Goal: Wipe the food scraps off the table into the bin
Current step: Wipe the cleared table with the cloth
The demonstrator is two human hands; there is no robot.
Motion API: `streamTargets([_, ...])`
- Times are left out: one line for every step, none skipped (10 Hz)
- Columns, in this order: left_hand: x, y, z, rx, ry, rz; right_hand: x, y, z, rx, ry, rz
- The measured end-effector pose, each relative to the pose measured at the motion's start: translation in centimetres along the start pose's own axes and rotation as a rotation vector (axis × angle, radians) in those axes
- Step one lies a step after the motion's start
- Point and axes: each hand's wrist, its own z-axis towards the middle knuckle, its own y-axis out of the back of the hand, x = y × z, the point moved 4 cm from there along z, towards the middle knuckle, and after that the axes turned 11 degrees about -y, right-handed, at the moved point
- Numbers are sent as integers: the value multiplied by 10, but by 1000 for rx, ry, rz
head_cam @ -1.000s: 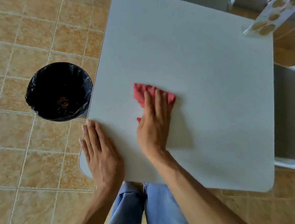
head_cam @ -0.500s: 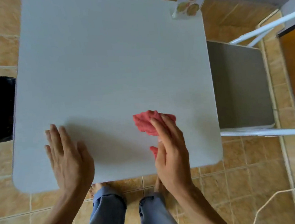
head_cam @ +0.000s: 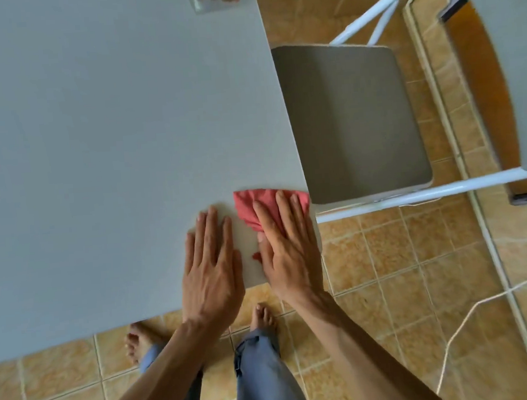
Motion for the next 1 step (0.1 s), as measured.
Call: streamTargets([1, 13, 0, 75, 17, 8, -6, 2, 5, 74, -16, -53])
